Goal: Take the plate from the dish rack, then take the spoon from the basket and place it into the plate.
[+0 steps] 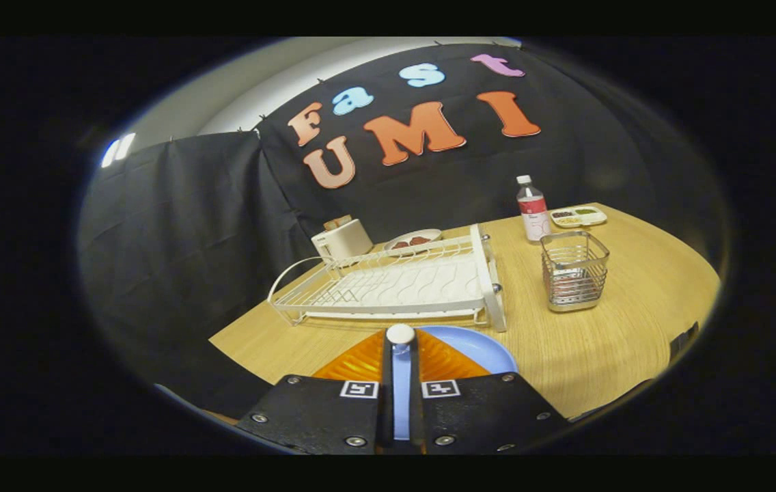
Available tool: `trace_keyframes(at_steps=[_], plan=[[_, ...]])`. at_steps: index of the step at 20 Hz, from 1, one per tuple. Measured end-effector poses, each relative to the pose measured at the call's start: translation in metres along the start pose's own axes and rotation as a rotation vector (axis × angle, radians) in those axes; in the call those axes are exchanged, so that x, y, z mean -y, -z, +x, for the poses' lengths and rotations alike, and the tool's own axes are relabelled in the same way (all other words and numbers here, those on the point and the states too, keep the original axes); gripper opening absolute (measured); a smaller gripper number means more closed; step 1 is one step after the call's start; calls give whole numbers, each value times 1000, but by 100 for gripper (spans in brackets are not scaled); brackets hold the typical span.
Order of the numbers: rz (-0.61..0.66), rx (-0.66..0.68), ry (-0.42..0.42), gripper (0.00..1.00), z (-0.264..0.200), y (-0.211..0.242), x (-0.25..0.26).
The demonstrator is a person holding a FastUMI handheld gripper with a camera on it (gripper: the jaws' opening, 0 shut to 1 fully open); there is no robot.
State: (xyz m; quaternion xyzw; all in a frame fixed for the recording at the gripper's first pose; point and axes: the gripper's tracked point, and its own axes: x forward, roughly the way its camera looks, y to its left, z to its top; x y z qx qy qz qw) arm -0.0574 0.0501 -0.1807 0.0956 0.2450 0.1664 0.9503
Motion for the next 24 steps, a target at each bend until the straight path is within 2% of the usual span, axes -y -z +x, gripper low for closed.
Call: trace_keyframes(at_steps=[7, 13, 16, 18, 21, 23, 24], plan=[[12, -36, -34, 9, 7, 16, -3], [84, -77, -17, 9, 14, 27, 5], [110, -106, 23, 14, 16, 35, 15], [135, -100, 54, 19, 18, 33, 24], [159, -76, 52, 27, 16, 24, 23], [136, -48, 70, 40, 14, 15, 28], [123, -26, 74, 49, 14, 8, 28]])
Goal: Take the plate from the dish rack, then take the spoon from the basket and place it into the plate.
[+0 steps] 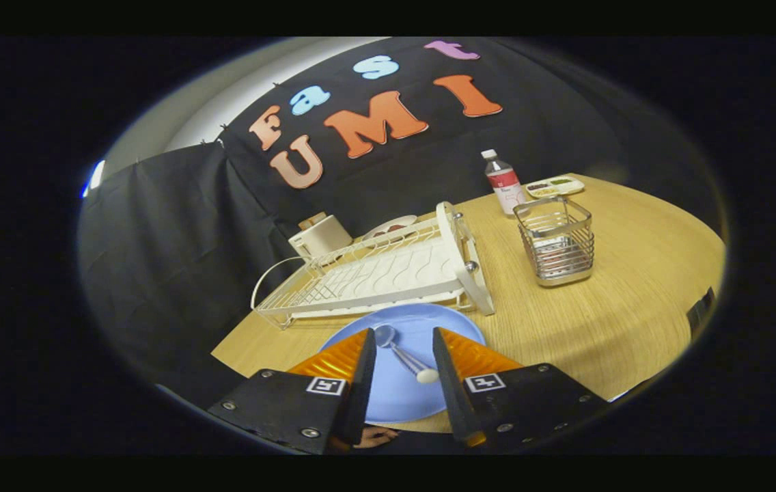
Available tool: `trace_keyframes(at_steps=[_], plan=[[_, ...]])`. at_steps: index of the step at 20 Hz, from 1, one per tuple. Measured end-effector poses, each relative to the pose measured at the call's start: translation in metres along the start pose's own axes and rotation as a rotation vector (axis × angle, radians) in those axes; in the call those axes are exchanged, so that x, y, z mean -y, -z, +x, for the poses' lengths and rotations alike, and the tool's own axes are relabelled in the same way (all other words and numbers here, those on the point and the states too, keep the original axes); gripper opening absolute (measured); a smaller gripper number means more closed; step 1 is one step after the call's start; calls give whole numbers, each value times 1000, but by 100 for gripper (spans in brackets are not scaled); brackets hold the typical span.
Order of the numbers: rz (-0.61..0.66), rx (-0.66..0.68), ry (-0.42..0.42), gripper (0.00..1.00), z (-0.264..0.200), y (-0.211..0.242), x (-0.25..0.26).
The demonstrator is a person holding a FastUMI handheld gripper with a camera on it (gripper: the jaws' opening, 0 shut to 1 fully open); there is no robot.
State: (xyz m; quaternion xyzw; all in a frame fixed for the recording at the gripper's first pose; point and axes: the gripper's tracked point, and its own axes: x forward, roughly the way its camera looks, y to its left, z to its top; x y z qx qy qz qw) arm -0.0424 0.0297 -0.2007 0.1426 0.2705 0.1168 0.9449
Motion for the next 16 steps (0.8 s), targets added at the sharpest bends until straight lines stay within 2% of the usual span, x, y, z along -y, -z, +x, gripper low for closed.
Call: trace_keyframes(at_steps=[2, 5, 9, 16], plan=[[-13, 53, 0, 59, -4, -17, -4], [-52, 150, 14, 67, -10, -47, -10], [-169, 306, 62, 79, -26, -92, -23], [-310, 504, 100, 86, -51, -146, -62]])
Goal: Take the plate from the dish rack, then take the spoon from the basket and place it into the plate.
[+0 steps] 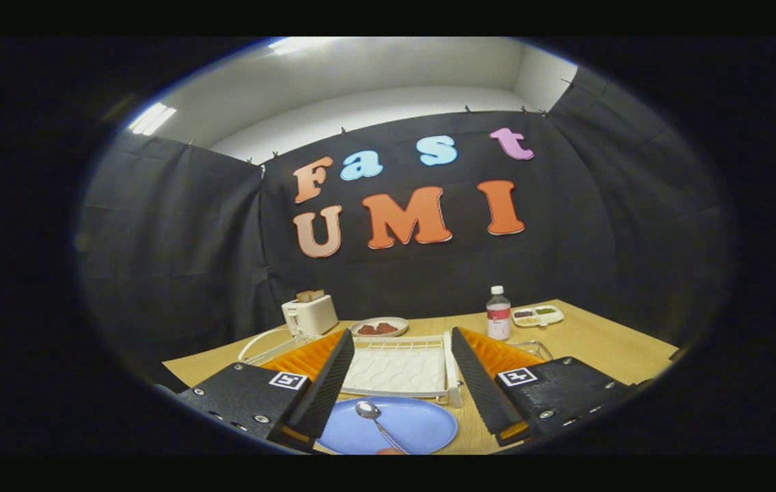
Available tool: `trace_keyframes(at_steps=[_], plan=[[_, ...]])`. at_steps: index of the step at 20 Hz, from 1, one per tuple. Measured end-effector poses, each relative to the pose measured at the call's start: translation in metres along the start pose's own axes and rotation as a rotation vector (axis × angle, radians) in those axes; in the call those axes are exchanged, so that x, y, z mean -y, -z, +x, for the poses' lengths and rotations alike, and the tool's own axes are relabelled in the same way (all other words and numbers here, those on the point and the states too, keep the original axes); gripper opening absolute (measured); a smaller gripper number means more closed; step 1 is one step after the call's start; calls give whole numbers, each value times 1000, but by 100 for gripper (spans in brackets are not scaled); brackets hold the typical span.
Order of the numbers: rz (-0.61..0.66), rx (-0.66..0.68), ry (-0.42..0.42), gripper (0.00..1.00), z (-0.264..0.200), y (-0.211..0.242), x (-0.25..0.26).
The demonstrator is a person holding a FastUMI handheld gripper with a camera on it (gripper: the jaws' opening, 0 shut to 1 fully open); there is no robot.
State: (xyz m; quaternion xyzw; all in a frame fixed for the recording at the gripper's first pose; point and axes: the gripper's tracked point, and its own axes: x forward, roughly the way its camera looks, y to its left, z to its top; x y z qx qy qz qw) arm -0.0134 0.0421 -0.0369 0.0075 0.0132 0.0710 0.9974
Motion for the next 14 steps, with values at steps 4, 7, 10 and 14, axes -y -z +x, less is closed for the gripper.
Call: trace_keyframes(at_steps=[4, 7, 10, 14], plan=[[-48, 78, 29, 87, 7, -32, -10], [-92, 118, 55, 87, 8, -45, -15], [-114, 135, 37, 88, 2, -50, -24], [-116, 157, 22, 89, 1, -54, -28]])
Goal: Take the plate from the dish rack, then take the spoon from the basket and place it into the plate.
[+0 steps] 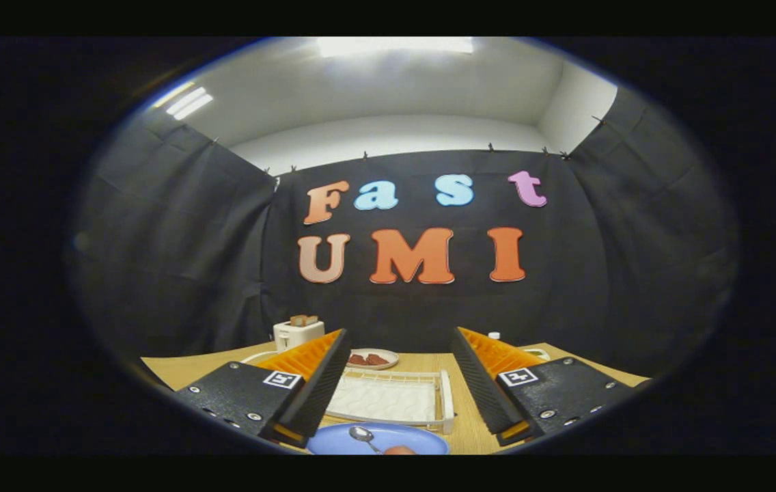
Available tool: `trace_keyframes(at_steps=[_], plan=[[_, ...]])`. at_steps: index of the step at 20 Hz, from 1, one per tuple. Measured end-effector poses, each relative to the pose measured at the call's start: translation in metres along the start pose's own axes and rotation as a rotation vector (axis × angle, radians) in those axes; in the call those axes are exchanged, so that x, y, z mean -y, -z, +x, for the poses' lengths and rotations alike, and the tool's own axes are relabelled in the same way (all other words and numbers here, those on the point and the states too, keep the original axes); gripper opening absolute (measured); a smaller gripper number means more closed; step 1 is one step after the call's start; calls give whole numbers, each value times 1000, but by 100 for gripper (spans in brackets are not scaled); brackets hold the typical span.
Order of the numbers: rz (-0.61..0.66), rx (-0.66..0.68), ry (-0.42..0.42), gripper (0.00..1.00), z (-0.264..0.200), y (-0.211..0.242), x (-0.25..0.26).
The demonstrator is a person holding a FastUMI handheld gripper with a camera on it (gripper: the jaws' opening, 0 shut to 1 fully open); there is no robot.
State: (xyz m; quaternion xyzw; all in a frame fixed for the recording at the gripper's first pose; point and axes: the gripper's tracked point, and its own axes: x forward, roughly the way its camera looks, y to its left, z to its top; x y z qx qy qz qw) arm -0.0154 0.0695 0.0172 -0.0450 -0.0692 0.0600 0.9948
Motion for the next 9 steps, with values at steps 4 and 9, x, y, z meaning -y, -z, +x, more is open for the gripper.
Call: trace_keyframes(at_steps=[4, 9], plan=[[54, 31, -10, 89, 3, -2, -2], [76, 26, -17, 89, 7, 5, -1]])
